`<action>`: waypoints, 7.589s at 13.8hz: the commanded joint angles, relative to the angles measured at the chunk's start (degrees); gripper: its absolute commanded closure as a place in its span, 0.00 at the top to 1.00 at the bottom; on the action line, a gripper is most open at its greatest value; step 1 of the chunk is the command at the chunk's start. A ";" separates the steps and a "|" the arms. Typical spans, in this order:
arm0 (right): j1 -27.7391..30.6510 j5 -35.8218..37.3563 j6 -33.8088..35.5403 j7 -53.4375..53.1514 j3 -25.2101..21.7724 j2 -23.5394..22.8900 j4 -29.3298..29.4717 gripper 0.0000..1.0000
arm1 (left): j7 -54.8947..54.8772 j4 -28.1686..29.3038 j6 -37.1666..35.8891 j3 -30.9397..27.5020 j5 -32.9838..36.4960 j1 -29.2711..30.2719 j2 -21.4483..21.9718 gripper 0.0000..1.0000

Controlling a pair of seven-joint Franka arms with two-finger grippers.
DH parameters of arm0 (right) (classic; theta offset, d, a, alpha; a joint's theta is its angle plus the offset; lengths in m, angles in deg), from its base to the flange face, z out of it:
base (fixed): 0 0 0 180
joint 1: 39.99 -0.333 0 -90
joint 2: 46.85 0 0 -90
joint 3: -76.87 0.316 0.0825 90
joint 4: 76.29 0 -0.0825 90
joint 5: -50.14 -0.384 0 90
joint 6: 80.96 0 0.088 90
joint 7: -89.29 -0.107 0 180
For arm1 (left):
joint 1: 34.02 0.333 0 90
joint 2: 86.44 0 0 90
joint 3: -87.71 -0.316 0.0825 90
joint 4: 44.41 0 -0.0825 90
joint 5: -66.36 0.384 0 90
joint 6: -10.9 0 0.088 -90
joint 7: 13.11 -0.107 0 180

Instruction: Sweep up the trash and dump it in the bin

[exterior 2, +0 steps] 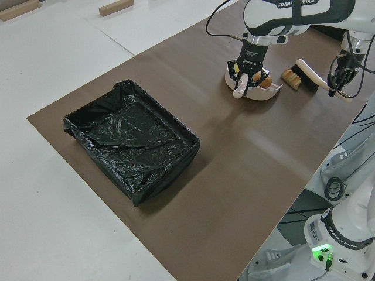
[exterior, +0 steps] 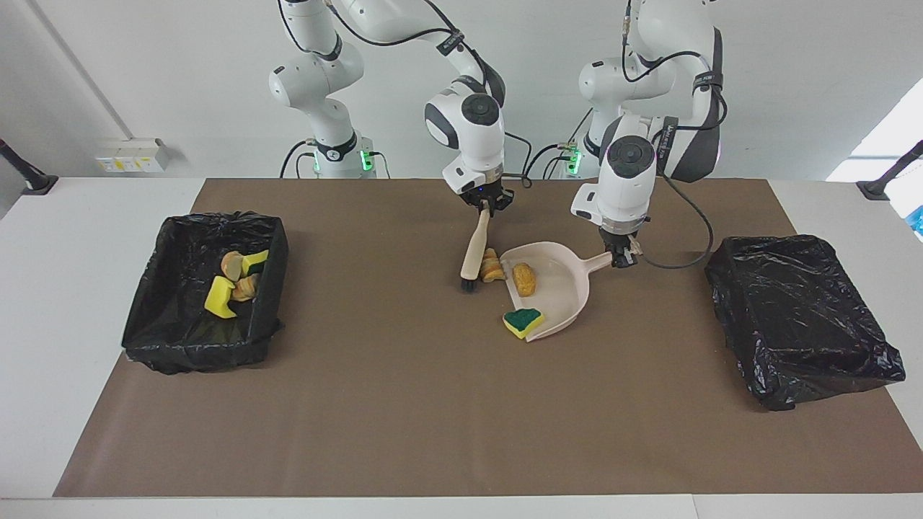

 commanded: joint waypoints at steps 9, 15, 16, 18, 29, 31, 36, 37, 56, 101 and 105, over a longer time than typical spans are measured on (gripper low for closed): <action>4.04 -18.62 6.92 26.54 0.10 -5.63 13.82 0.00 | 1.55 2.43 1.54 -0.34 -0.33 0.38 1.40 0.00; 11.43 3.59 15.29 29.59 -0.08 -3.77 13.55 0.00 | 1.55 2.34 5.84 -0.43 -5.96 3.54 0.61 0.00; 11.88 5.02 15.20 32.31 -0.08 -4.82 14.25 0.00 | 1.46 2.34 6.37 -0.43 -6.66 3.63 0.61 0.00; 12.41 5.73 15.11 36.36 -0.17 -5.97 15.65 0.00 | 1.46 2.16 6.38 -0.51 -8.25 4.68 0.79 0.00; 8.02 -3.46 6.51 41.66 4.14 -11.60 21.73 0.00 | 1.11 2.51 5.85 -0.51 -8.25 4.51 1.14 0.00; 7.31 -5.08 7.29 40.87 4.14 -11.42 21.73 0.00 | 1.11 2.51 5.85 -0.51 -8.25 4.60 1.23 0.00; 12.31 -4.29 15.62 40.34 3.61 -5.98 21.46 0.00 | 1.64 2.34 6.46 -0.51 -8.34 4.60 0.97 0.00; 13.28 -4.03 17.38 40.16 3.35 -4.66 21.29 0.00 | 1.64 2.16 6.72 -0.51 -8.34 4.60 0.88 0.00; -5.34 2.14 13.54 1.59 4.05 0.89 5.13 0.00 | -52.20 -21.02 -11.47 -26.51 -15.63 13.48 -1.05 0.00; 37.55 6.96 43.41 49.74 -15.02 14.51 29.11 1.00 | -49.53 -48.20 -6.01 -29.69 16.05 8.91 -12.50 0.00; 36.05 8.11 43.50 49.83 -14.94 14.51 29.02 1.00 | -34.26 -46.27 -13.38 -28.82 6.09 9.52 -7.74 0.00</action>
